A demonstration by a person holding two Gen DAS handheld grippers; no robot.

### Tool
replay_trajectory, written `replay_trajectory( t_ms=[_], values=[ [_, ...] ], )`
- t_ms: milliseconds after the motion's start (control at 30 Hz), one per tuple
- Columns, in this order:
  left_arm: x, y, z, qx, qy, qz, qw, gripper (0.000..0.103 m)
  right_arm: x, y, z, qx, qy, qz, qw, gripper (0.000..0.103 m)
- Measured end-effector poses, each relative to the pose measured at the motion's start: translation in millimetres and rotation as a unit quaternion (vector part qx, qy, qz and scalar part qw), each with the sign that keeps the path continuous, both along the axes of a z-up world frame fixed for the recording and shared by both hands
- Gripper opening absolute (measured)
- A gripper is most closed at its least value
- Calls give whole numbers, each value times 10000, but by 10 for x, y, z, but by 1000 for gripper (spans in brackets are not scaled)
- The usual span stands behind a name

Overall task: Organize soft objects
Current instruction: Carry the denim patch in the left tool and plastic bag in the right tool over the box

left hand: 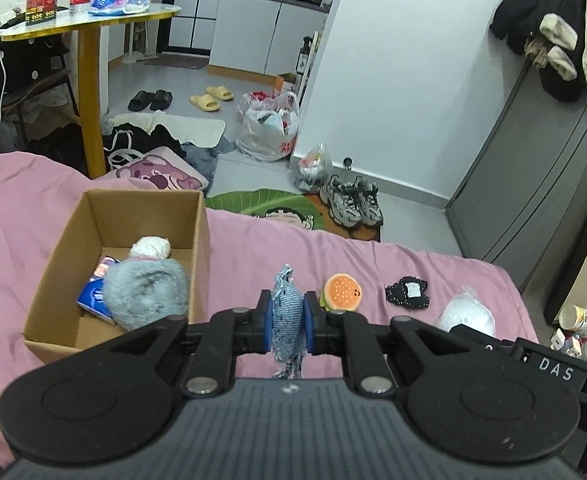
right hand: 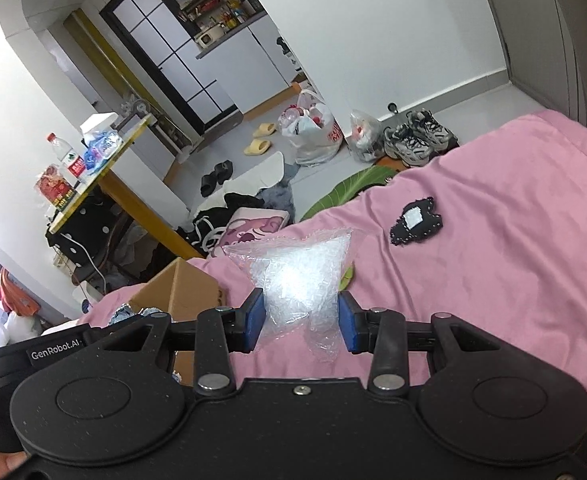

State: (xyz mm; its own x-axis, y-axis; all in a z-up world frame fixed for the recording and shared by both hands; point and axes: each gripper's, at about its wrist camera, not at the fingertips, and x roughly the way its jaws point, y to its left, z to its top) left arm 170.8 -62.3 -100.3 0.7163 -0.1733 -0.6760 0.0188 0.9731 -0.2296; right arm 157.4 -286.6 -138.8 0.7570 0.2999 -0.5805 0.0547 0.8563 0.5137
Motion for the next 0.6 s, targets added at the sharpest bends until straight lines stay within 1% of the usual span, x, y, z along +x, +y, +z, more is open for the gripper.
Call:
replay_trajectory(
  t_ms=[333, 600],
  values=[
    [-177, 239, 205, -78, -256, 114, 9996, 14, -143, 146, 238, -104, -262, 107, 9995, 38],
    [-264, 423, 333, -163, -406, 221, 9988, 14, -210, 324, 368, -170, -405, 240, 9987, 38]
  ],
)
